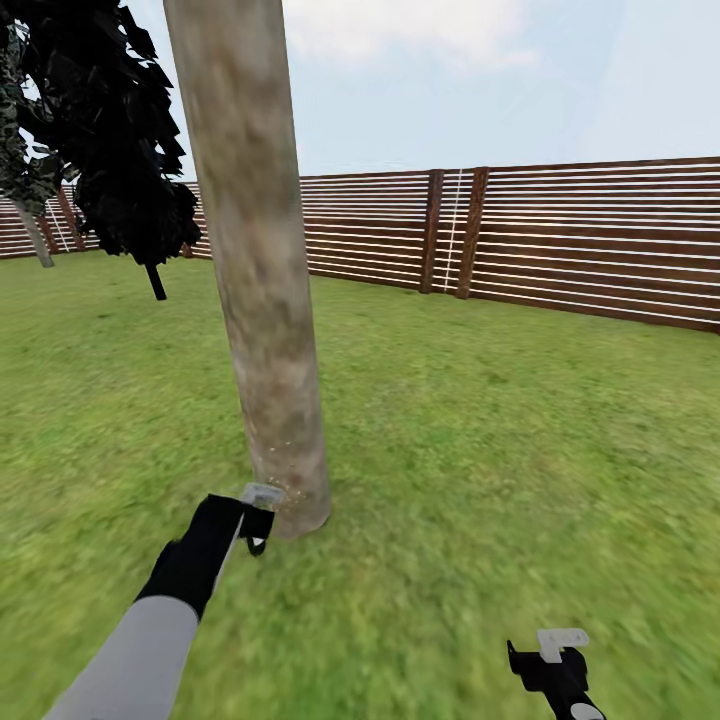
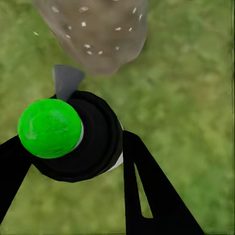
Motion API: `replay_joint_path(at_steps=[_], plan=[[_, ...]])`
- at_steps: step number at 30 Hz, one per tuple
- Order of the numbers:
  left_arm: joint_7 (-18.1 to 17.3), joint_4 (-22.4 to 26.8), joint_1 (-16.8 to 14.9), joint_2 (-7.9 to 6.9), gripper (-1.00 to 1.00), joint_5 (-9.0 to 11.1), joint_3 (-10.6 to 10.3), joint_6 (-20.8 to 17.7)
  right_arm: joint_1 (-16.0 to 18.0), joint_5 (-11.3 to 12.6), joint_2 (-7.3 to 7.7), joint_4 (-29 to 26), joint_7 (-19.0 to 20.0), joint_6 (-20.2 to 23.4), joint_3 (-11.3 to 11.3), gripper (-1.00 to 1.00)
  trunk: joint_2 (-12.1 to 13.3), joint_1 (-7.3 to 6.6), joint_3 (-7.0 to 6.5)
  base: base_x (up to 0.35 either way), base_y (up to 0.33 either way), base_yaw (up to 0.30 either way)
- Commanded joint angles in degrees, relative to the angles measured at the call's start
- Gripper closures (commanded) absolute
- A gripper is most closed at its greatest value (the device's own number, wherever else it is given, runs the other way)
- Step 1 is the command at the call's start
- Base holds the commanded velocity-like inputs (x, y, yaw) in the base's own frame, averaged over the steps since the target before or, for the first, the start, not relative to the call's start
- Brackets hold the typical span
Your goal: In the garden, pick up the pesticide atomizer on the floor and spray pesticide onto both trees until each tree trunk is fully covered.
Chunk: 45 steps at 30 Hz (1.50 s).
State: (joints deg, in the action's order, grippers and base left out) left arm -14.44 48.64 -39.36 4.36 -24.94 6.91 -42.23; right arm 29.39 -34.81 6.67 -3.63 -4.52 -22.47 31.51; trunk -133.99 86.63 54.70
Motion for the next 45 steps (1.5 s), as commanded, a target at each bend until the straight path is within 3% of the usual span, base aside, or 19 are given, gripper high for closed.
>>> replay_joint_path(at_steps=[1,3,5,9,13,16,19,34,45], plan=[[-0.6,0.8,-0.1,0.22,1.00,-1.0,-0.5,-0.9,0.1,-0.6,0.01,0.1,-0.3,-0.2,0.3,-1.00,0.0,-0.01,0.06,0.000,0.000,0.029],[-0.8,1.8,-0.1,-0.18,1.00,-0.9,-0.7,-1.5,0.1,-0.6,0.00,0.1,-0.3,-0.2,0.3,-1.00,0.0,-0.01,0.06,0.000,0.000,0.124],[-1.8,3.5,-0.1,-2.64,1.00,-0.3,1.4,-1.8,0.1,-0.6,-0.05,0.1,-0.3,-0.2,0.3,-1.00,0.0,-0.01,0.06,0.000,0.000,0.211],[-2.8,4.2,0.0,-4.89,1.00,-0.2,2.1,-1.8,0.0,-0.7,0.01,0.1,-0.3,-0.2,0.3,-1.00,0.0,-0.01,0.06,0.000,0.000,0.061],[-2.9,6.5,-0.1,-4.34,1.00,-0.1,1.9,-2.5,0.0,-0.8,0.09,0.1,-0.3,-0.2,0.3,-1.00,0.0,-0.01,0.06,0.000,0.000,0.003],[-2.9,11.9,-0.1,-4.24,1.00,-0.1,1.7,-8.9,0.0,-0.8,0.18,0.1,-0.3,-0.2,0.3,-1.00,0.0,-0.01,0.06,0.000,-0.003,0.000],[-2.9,14.0,0.5,-4.71,1.00,-0.2,1.6,-10.9,-0.1,-0.7,0.11,0.1,-0.3,-0.2,0.3,-1.00,0.0,-0.01,0.06,0.000,-0.171,0.000],[-2.8,14.2,0.7,-4.35,1.00,-0.4,1.4,-10.6,-0.1,-0.8,-0.07,0.1,-0.3,-0.2,0.3,-1.00,0.0,-0.01,0.06,0.029,-0.268,0.176],[-2.7,14.2,0.7,-4.30,1.00,-0.4,1.4,-10.6,-0.1,-0.8,-0.07,0.1,-0.3,-0.2,0.3,-1.00,0.0,-0.01,0.06,0.075,-0.271,0.018]])
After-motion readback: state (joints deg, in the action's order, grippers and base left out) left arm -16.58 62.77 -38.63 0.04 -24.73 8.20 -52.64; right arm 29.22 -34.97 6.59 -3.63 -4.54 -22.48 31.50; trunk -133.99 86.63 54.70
